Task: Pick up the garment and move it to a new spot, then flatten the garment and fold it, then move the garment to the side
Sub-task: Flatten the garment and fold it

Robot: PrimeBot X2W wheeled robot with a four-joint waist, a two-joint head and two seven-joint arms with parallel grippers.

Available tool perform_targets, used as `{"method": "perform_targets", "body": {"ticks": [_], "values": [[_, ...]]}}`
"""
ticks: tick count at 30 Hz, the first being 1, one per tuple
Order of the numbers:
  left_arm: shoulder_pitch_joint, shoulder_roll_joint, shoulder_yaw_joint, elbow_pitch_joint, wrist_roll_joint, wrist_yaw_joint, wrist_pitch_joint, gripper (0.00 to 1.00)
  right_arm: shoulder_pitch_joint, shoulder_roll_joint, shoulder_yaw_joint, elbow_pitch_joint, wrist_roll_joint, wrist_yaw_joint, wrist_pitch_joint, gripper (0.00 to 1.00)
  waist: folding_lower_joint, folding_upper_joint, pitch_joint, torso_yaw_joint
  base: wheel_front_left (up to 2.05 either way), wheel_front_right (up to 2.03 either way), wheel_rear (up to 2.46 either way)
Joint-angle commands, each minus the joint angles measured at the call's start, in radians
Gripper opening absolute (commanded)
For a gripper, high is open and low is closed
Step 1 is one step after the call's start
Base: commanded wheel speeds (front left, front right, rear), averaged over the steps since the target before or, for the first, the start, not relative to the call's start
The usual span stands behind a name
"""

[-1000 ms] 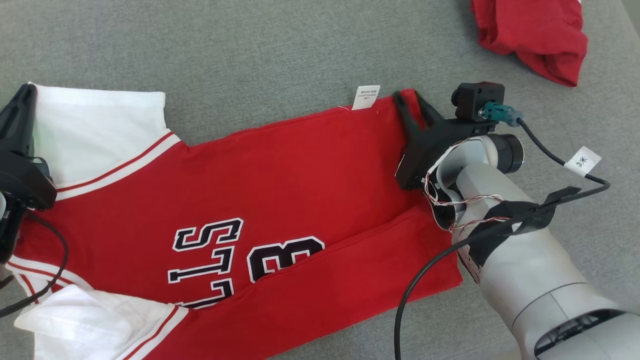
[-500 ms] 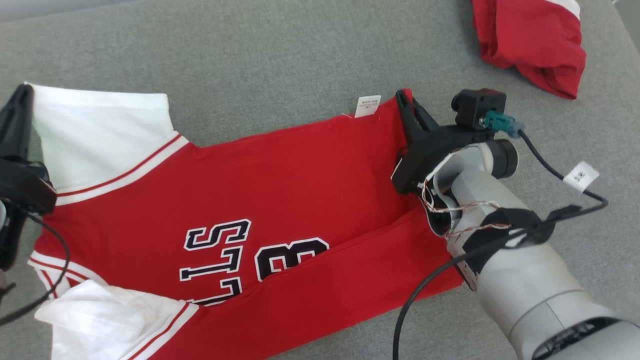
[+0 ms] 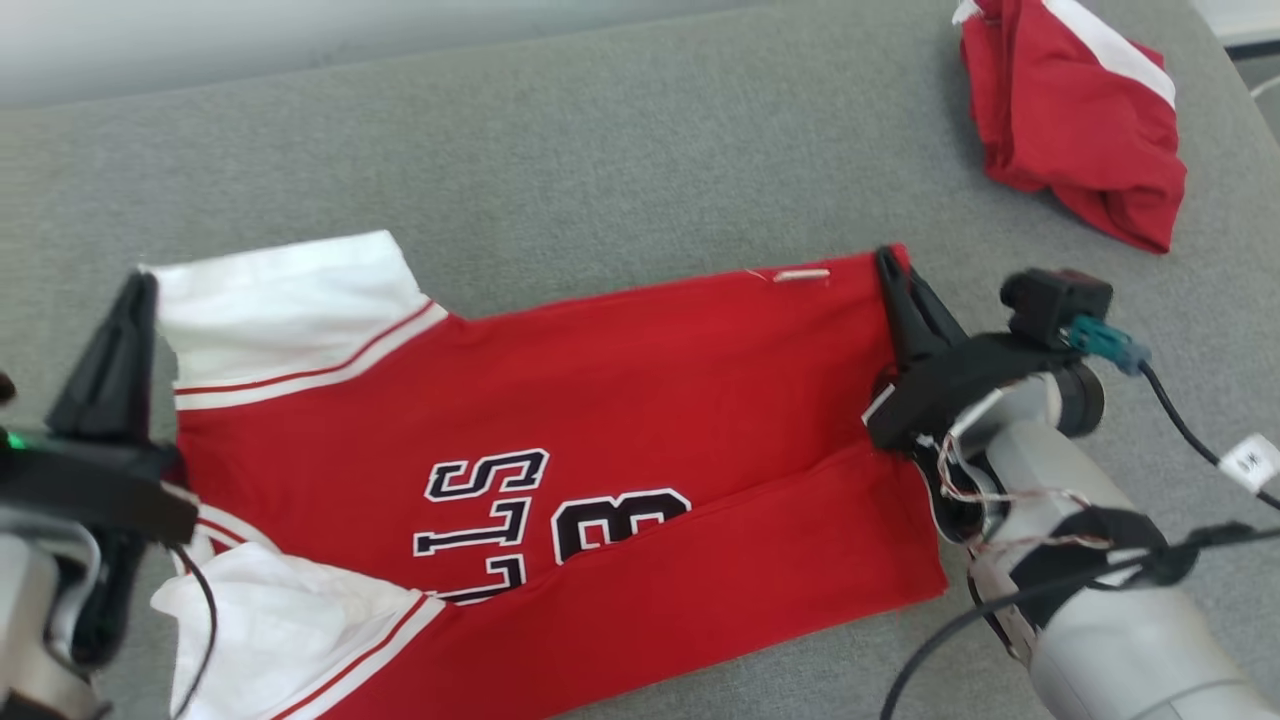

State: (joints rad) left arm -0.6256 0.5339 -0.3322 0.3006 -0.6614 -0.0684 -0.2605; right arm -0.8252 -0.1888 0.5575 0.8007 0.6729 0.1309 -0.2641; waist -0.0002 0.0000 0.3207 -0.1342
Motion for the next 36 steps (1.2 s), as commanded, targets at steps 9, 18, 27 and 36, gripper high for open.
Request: {"method": "perform_targets", "body": {"ticks": [9,18,27,36], "values": [[0.233,-0.032,0.074,-0.196,-0.014,0.025,-0.003,0.0,0.113,-0.061,0.018,-0.075,0.062,0.0,-0.001,0.0,0.0002,0.0,-0.056,0.043,0.0,0.0,0.0],[0.417,-0.099,0.125,-0.344,0.004,0.044,-0.003,0.0,0.178,-0.103,0.024,-0.106,0.108,0.0,-0.001,0.0,0.0002,0.0,-0.082,0.081,0.0,0.0,0.0],[0.534,-0.174,0.131,-0.377,0.044,0.037,-0.004,0.0,0.271,-0.155,0.017,-0.194,0.149,0.0,-0.001,0.0,0.0002,0.0,-0.109,0.125,0.0,0.0,0.0],[0.613,-0.24,0.172,-0.387,0.073,0.024,-0.004,0.0,0.341,-0.201,0.029,-0.259,0.182,0.0,-0.001,0.0,0.0002,0.0,-0.118,0.13,0.0,0.0,0.0]]}}
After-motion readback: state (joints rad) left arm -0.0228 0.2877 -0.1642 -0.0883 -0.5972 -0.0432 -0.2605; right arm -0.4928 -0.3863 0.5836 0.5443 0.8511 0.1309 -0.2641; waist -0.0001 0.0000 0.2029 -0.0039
